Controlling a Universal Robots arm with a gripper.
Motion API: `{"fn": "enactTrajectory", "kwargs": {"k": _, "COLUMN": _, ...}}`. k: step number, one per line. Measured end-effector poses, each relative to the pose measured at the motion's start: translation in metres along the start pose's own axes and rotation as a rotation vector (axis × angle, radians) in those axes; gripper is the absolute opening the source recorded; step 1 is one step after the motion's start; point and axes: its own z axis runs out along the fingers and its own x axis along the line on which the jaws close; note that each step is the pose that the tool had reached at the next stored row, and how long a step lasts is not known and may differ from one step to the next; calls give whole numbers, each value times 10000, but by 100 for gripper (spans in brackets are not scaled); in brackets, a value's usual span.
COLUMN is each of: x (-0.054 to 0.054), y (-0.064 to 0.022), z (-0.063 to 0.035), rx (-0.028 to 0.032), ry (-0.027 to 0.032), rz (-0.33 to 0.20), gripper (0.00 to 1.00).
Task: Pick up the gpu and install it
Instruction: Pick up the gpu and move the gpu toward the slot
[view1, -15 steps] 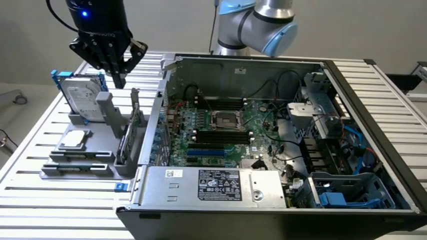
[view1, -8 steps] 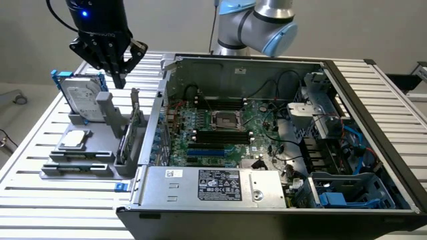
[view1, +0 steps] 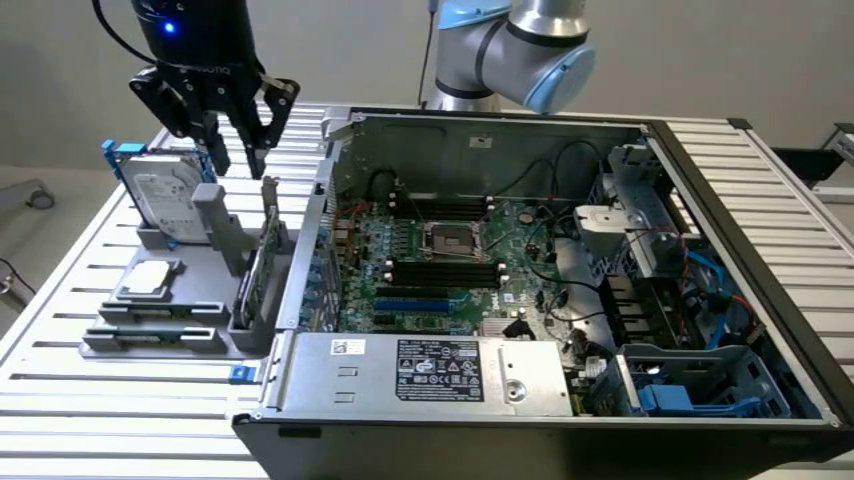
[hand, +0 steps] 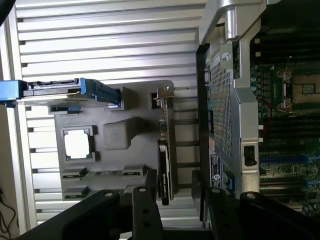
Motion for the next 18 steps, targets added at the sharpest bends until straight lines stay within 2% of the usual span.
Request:
{"fn": "enactTrajectory", "kwargs": {"k": 1, "x": 5, "y": -1, "z": 17, "rx": 4, "ry": 1, "rz": -1, "gripper": 42}}
{"fn": "enactTrajectory", "kwargs": {"k": 5, "x": 25, "y": -5, "z": 92, "rx": 9, "ry": 4, "rz": -154, "gripper": 42}}
{"fn": "enactTrajectory", "kwargs": {"k": 14, "x": 27, "y": -9, "z": 255, "rx": 50, "ry": 32, "rz": -1376, "gripper": 42}}
{"fn": "enactTrajectory", "kwargs": {"k": 18, "x": 75, "y": -15, "z": 329, "rx": 53, "ry": 34, "rz": -1465, "gripper": 42}}
